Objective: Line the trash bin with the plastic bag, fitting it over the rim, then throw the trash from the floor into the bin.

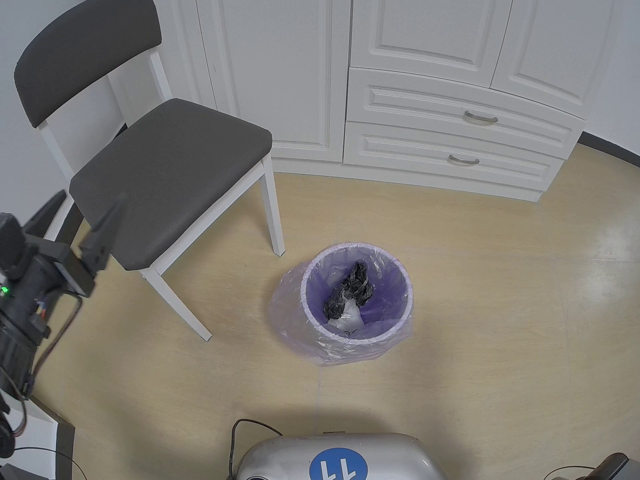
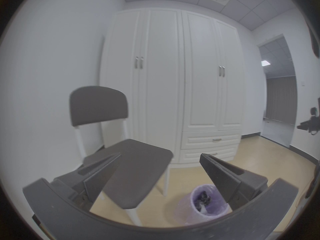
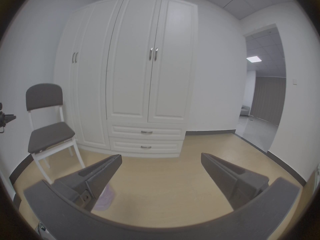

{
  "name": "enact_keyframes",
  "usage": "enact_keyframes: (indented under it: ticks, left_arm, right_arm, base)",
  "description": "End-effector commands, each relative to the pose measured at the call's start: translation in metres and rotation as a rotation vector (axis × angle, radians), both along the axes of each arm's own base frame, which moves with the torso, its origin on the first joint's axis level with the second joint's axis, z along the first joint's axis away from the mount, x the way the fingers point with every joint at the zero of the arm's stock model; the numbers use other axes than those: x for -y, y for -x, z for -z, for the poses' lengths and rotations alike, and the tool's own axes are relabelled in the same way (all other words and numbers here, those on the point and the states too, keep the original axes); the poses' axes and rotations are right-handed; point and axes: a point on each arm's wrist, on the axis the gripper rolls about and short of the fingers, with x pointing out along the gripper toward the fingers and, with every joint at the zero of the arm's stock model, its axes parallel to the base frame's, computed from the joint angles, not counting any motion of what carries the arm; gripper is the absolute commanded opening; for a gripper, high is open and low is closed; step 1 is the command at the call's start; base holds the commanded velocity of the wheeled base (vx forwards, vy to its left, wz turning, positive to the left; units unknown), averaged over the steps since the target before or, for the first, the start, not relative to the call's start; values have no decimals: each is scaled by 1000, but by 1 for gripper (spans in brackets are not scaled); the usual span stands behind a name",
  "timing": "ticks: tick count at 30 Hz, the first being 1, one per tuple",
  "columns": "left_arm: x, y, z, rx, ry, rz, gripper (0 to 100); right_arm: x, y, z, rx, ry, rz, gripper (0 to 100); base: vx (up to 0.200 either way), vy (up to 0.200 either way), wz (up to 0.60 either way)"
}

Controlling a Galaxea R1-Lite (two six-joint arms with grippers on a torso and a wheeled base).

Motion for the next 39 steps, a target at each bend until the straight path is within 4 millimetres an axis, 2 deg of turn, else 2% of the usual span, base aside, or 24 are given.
enact_keyframes:
  ticks: [1,3,5,6,8,14,18,20,24,30,33,35,36,37,39]
  left_arm:
    - [-48,80,-37,204,105,-201,100]
    - [-54,95,-36,225,120,-236,100]
    - [-55,99,-36,231,124,-248,100]
    - [-61,119,-31,245,158,-305,100]
    - [-63,134,-30,270,172,-337,100]
    - [-64,185,-28,260,179,-384,100]
    - [-64,223,-22,203,192,-377,100]
    - [-64,235,-16,186,204,-377,100]
    - [-64,252,12,133,195,-391,100]
    - [-65,244,23,51,229,-435,100]
    - [-65,221,49,-65,197,-451,100]
    - [-65,216,56,-90,189,-454,100]
    - [-64,203,74,-156,165,-454,100]
    - [-64,202,77,-163,161,-454,100]
    - [-64,187,98,-204,141,-454,100]
  right_arm:
    - [6,62,14,218,-37,113,100]
    - [5,73,22,225,-35,123,100]
    - [5,76,24,226,-35,123,100]
    - [5,91,41,223,-32,114,100]
    - [5,95,49,215,-31,111,100]
    - [4,94,52,208,-69,85,100]
    - [2,82,69,141,-39,10,100]
    - [2,78,77,107,-22,-13,100]
    - [1,69,96,26,14,-43,100]
    - [1,62,116,-48,31,-50,100]
    - [1,61,117,-52,21,-50,100]
    - [1,61,117,-54,21,-49,100]
    - [1,61,118,-66,20,-43,100]
    - [1,61,119,-71,20,-43,100]
    - [1,61,124,-127,17,-43,100]
  base:
    - [0,0,0]
    - [0,0,0]
    - [0,0,0]
    - [0,0,0]
    - [0,0,0]
    - [0,0,0]
    - [0,0,0]
    - [0,0,0]
    - [0,0,0]
    - [0,0,0]
    - [0,0,0]
    - [0,0,0]
    - [0,0,0]
    - [0,0,0]
    - [0,0,0]
